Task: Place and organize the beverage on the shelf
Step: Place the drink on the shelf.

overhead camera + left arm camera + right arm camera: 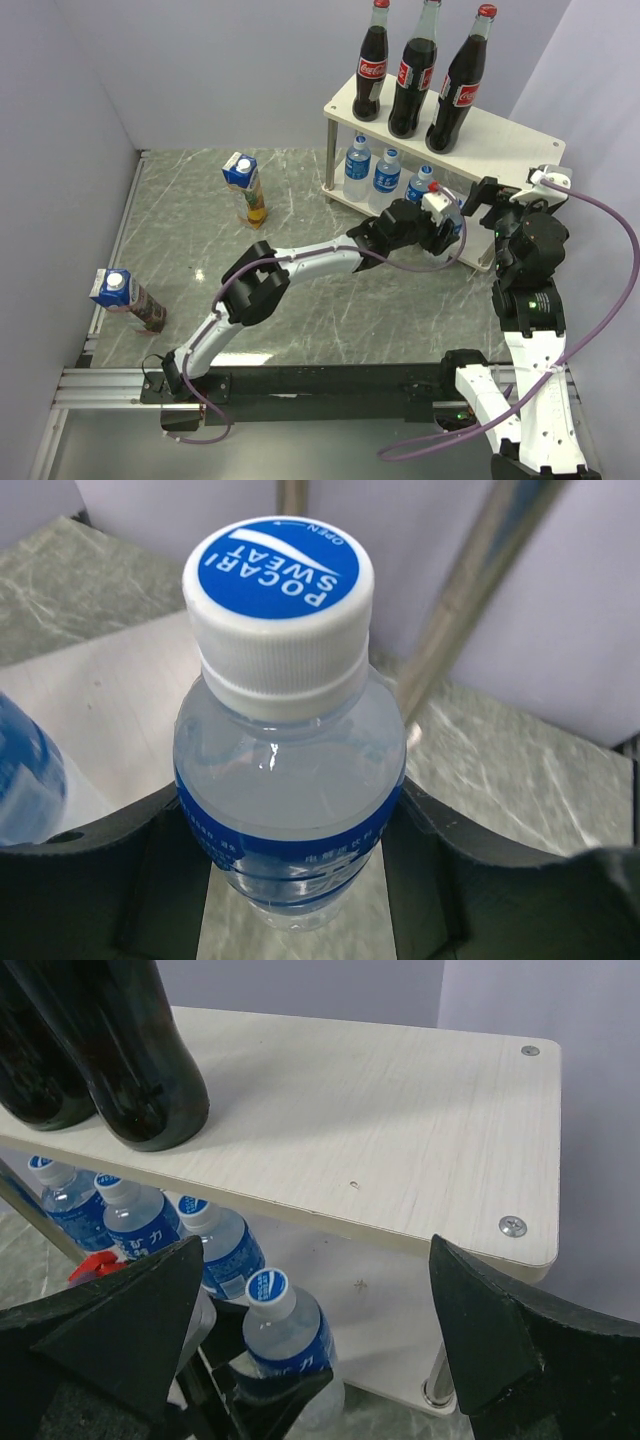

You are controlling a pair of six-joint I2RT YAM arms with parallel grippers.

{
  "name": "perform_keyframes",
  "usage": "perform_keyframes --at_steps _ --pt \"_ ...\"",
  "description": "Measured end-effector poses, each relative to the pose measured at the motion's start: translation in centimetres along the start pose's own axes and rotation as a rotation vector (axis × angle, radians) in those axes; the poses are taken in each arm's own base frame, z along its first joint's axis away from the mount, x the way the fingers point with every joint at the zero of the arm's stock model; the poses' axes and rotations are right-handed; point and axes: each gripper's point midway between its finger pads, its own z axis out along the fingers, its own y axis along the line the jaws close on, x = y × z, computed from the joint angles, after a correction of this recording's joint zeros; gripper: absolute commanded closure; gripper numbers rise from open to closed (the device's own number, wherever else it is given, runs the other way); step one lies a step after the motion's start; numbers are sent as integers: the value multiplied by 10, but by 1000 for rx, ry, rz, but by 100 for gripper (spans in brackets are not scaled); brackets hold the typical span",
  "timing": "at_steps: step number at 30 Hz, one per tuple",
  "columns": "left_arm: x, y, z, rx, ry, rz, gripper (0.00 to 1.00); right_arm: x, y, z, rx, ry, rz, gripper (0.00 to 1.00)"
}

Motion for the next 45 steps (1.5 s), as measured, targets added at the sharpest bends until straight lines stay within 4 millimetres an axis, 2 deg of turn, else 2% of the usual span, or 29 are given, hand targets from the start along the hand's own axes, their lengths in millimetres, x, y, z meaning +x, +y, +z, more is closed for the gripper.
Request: perform_keyframes --at_steps 9,16,29,33,34,39,45 --pt "-8 24 21 -38 -37 2 100 -2 -1 -1 8 -8 10 0" --pt "-16 32 35 -52 -71 16 100 -3 -1 -1 6 -10 16 0" --pt "-14 46 46 -97 -100 59 98 -2 1 -1 -4 -9 17 1" --pt "-14 47 47 -99 -105 59 83 -2 1 -1 -4 -9 17 1" --pt "-14 47 47 -99 -105 59 72 -2 1 -1 -4 -9 17 1" --pt "-14 47 47 -100 -106 59 47 -2 1 -1 -4 -9 17 1" --pt "-14 47 47 -101 -106 59 32 -2 2 -1 -9 -9 17 1"
